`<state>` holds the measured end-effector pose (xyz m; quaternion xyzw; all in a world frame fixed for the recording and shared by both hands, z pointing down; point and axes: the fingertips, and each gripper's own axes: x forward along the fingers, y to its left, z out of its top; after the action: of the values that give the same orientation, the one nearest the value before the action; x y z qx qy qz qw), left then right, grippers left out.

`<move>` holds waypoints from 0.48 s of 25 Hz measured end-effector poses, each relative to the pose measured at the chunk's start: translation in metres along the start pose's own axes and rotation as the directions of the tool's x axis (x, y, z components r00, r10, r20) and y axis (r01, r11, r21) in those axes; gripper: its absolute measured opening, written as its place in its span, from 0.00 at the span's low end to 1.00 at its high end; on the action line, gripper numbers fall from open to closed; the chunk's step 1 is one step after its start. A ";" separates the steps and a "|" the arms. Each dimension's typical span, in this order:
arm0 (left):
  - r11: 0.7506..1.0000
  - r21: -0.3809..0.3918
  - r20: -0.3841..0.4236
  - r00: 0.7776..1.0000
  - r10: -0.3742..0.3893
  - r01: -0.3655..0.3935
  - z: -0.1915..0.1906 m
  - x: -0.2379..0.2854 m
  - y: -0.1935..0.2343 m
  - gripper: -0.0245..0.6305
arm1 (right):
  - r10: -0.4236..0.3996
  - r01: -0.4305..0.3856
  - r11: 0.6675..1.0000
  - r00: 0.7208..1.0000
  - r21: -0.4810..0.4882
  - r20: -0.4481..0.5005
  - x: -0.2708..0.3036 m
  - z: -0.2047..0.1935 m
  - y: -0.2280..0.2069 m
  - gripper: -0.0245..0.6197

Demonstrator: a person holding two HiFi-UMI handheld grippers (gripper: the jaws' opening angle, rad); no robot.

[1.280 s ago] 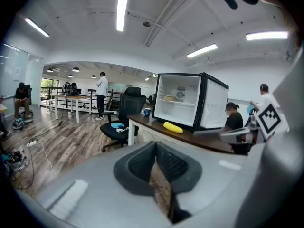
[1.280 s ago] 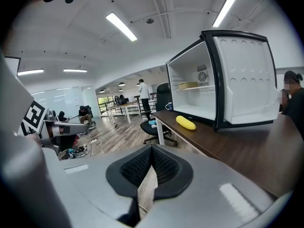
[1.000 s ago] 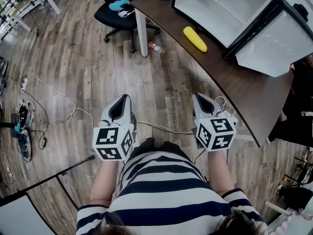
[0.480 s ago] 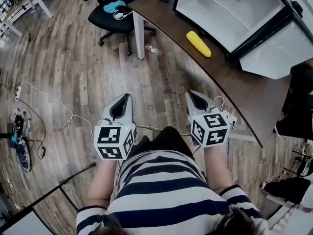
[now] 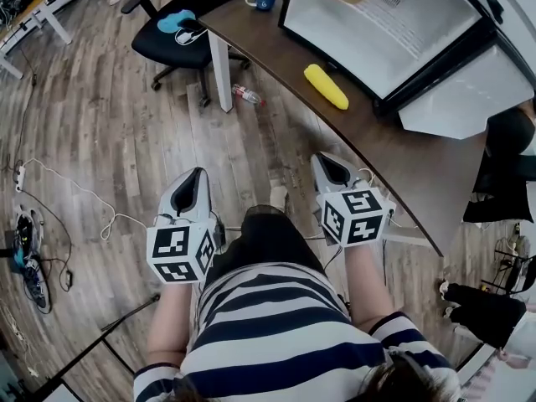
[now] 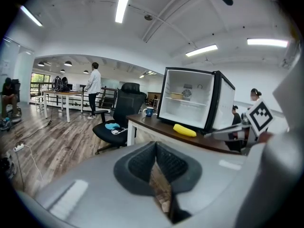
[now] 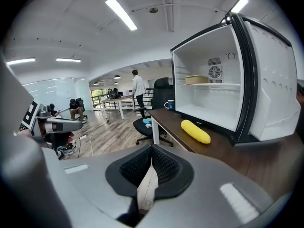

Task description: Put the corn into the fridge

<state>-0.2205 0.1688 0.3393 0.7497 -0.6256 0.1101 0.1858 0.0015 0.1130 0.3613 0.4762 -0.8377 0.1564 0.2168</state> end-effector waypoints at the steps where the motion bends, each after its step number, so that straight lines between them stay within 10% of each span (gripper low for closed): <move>1: 1.000 -0.002 0.000 1.000 0.004 -0.004 0.002 0.006 0.001 0.04 | 0.000 0.000 1.000 1.000 -0.001 0.001 0.006 0.002 -0.005 0.04; 12: 1.000 -0.030 -0.040 0.999 0.003 -0.004 0.022 0.103 -0.005 0.04 | 0.037 -0.038 0.999 0.999 -0.033 -0.013 0.077 0.036 -0.070 0.15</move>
<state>-0.1968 0.0682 0.3597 0.7433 -0.6246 0.1158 0.2095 0.0194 0.0056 0.3738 0.4558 -0.8476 0.1496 0.2269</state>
